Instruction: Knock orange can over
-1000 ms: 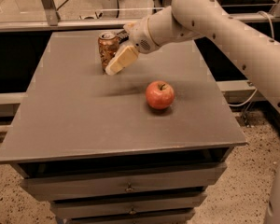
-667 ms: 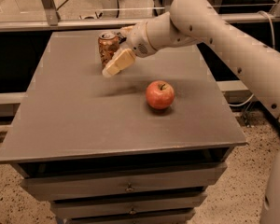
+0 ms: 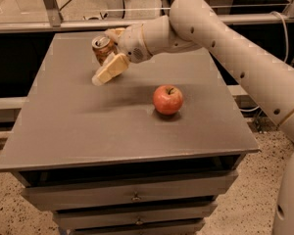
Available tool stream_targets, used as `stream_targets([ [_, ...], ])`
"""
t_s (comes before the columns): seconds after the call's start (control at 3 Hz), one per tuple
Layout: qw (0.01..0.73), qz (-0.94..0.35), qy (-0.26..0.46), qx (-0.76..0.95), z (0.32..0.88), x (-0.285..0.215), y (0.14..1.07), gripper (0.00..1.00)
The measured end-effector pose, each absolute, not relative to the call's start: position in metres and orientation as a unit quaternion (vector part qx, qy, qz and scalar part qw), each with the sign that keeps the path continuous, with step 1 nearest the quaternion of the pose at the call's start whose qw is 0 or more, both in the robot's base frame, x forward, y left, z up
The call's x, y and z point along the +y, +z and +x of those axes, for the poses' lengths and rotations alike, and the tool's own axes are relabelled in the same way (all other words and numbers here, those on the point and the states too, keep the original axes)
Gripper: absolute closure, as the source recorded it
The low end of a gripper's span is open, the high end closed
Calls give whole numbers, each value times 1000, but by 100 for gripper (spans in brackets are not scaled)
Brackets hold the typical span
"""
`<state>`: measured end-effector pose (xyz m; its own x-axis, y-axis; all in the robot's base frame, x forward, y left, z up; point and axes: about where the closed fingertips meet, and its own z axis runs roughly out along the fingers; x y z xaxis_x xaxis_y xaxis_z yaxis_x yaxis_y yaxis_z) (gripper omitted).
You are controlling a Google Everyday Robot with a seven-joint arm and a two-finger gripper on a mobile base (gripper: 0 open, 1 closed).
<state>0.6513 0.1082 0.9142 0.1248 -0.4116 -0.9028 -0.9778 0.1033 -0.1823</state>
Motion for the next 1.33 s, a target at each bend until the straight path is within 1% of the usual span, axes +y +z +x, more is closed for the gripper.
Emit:
stream_targets([
  [0.33, 466, -609, 331, 550, 623, 121, 938, 0],
  [0.67, 471, -615, 340, 533, 600, 123, 954, 0],
  [1.0, 476, -612, 333, 537, 590, 112, 961, 0],
  [1.33, 489, -598, 306, 556, 600, 78, 964, 0],
])
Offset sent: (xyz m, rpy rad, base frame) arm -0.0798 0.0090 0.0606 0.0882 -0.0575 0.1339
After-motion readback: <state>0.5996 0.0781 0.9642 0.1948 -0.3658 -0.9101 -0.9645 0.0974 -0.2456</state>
